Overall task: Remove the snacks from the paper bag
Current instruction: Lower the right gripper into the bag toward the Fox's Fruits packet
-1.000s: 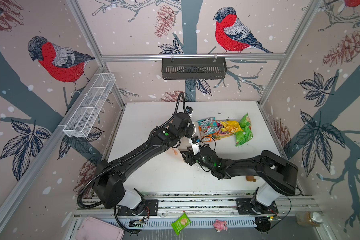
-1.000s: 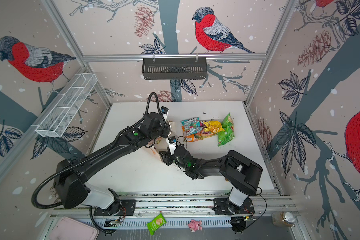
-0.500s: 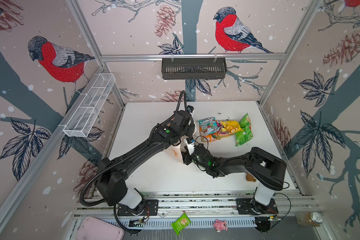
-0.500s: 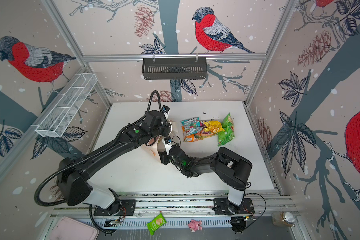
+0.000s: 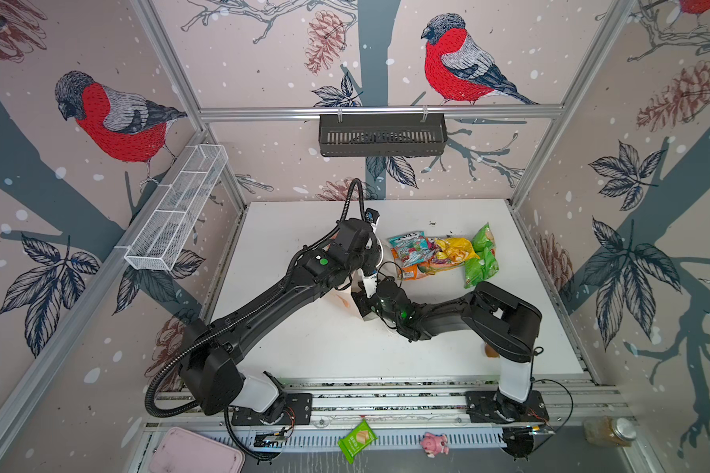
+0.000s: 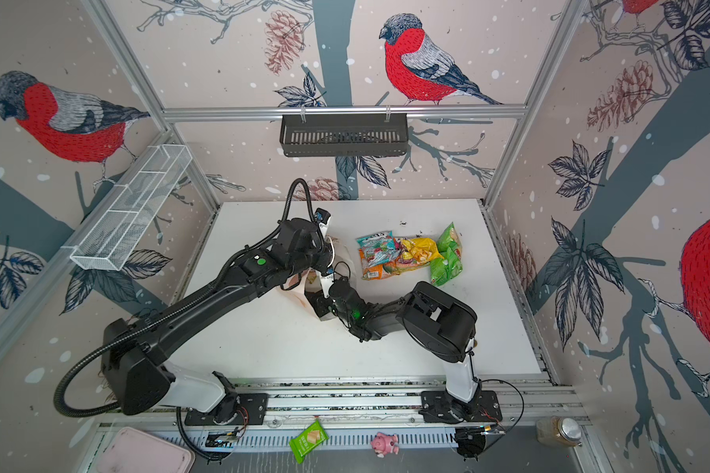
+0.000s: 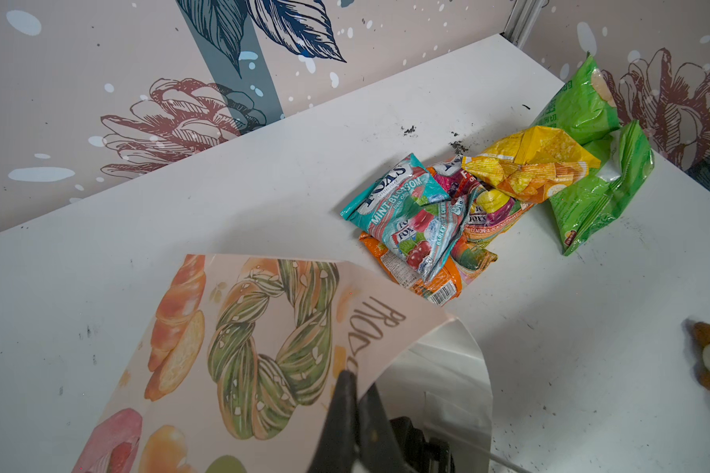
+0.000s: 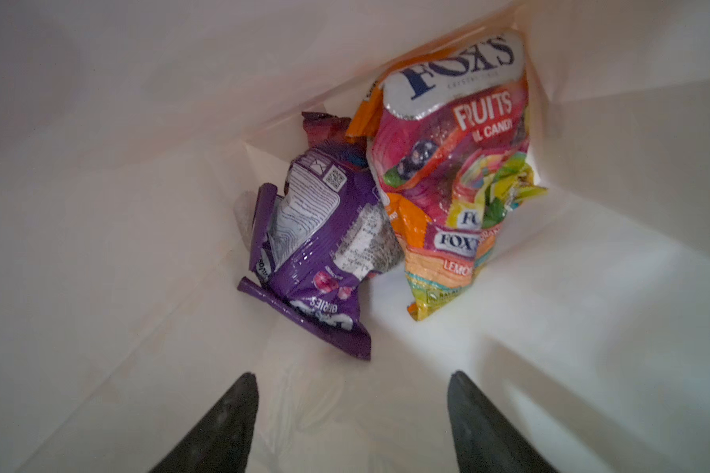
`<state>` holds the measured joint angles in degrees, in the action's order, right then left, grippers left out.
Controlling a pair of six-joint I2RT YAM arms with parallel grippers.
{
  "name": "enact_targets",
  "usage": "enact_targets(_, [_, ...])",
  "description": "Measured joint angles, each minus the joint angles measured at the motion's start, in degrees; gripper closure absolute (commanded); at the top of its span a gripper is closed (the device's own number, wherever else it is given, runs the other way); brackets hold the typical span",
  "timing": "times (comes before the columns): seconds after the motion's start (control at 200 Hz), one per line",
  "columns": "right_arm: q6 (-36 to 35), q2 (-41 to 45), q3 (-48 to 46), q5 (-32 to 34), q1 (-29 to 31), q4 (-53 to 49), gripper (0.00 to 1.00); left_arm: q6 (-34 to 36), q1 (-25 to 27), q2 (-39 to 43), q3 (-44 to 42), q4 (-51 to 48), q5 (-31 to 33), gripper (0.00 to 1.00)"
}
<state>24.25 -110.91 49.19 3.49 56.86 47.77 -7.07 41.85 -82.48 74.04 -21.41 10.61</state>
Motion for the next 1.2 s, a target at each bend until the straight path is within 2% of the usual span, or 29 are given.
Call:
enact_targets(0.48, [2.80,-6.54,9.14,5.31,-0.28,-4.00,0.21,0.48,0.00,0.15,-0.09,0.11,0.17,1.00])
enact_targets(0.896, [4.46,-13.62,18.40,9.90,-0.35,-6.86,0.22,1.09,0.00,0.79,-0.28,-0.24,0.04,1.00])
enact_targets(1.016, [4.44,-15.13,20.61,11.80,-0.37,-7.91,0.28,1.40,0.00,0.92,-0.39,-0.26,-0.46,1.00])
enact_targets(1.101, [4.24,-15.89,21.62,13.49,-0.33,-8.15,0.41,1.46,0.00,0.96,-0.39,-0.26,-0.48,1.00])
enact_targets(1.201, [4.02,-16.61,22.21,14.88,-0.39,-8.11,0.51,1.51,0.00,1.11,-0.39,-0.35,-0.44,1.00])
